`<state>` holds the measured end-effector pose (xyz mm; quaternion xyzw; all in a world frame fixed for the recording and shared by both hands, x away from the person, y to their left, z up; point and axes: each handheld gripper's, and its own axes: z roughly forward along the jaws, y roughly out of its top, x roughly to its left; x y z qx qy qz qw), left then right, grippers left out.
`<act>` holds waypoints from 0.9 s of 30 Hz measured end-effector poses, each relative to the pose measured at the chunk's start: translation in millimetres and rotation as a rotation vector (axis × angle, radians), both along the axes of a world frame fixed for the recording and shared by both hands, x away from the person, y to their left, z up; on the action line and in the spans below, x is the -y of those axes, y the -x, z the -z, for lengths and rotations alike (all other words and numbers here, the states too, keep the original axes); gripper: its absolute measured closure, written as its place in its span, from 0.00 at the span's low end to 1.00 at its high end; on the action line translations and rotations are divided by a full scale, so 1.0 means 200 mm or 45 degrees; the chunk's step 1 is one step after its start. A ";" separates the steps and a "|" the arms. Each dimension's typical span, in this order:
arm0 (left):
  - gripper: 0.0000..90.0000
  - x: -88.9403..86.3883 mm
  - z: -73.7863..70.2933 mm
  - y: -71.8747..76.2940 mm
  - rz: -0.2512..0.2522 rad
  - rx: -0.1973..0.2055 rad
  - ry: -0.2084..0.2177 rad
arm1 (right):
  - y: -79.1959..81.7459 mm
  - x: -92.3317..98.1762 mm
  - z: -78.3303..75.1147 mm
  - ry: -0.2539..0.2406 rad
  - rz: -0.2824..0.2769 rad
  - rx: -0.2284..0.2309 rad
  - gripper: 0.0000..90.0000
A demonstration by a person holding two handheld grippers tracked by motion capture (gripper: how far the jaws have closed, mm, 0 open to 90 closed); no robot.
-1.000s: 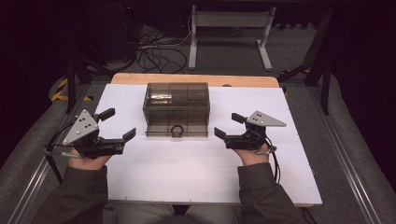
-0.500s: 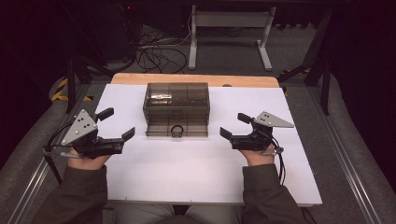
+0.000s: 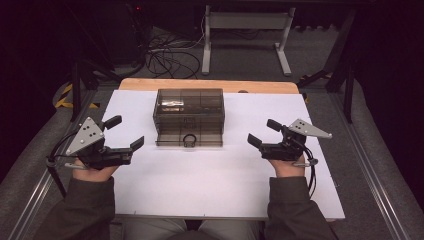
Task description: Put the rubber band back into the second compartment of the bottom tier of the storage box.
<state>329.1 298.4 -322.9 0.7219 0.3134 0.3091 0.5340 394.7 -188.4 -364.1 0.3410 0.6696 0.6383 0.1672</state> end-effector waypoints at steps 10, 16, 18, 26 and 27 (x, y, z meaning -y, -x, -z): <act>0.10 -0.01 0.00 -0.01 -0.004 0.001 0.000 | 0.02 0.08 -0.01 -0.039 0.020 0.007 0.00; 0.09 0.00 0.00 -0.01 -0.009 0.006 0.002 | 0.03 0.11 -0.02 -0.056 0.037 0.012 0.00; 0.09 0.00 0.00 -0.02 -0.011 0.007 -0.002 | 0.04 0.13 -0.02 -0.060 0.042 0.019 0.00; 0.09 0.00 0.00 -0.02 -0.012 0.009 -0.006 | 0.04 0.15 -0.02 -0.075 0.054 0.021 0.00; 0.09 0.00 0.00 -0.02 -0.013 0.011 -0.010 | 0.04 0.15 -0.02 -0.073 0.054 0.022 0.00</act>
